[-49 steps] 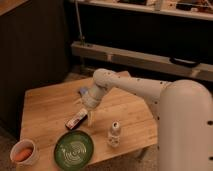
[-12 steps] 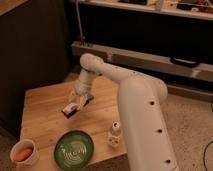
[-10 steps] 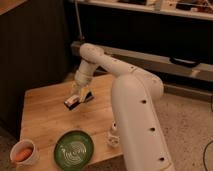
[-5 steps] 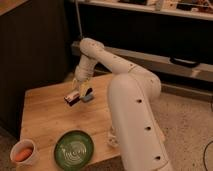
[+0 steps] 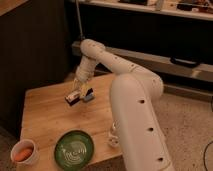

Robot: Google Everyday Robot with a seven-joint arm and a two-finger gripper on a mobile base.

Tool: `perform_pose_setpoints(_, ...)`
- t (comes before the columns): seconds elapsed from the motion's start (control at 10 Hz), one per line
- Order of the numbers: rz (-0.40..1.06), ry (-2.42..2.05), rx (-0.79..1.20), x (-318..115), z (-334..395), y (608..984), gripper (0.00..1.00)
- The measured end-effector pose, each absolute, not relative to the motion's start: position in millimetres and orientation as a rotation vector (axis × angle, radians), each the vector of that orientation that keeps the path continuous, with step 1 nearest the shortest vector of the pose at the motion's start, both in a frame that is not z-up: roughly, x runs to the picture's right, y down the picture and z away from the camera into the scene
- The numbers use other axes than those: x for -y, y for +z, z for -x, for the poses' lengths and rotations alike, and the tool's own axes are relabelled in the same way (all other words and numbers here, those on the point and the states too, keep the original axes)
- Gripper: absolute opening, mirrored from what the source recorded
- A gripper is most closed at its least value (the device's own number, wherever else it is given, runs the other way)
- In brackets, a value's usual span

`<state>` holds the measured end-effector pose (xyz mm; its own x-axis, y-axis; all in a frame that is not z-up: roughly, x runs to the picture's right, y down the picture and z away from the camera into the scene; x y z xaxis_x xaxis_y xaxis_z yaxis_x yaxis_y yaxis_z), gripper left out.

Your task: Place the eraser on the white sponge

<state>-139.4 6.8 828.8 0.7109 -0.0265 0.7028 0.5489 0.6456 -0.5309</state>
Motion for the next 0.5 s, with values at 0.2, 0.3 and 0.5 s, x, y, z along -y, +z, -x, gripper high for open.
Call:
perform_pose_setpoints(0.2,0.771,-0.290,0.679,-6,128,844,0.00)
perform_pose_setpoints(0.3,0.762,-0.268,0.669,-2,126,853,0.00)
perform_pose_setpoints(0.5,0.758,-0.249,0.644,10,128,874,0.00)
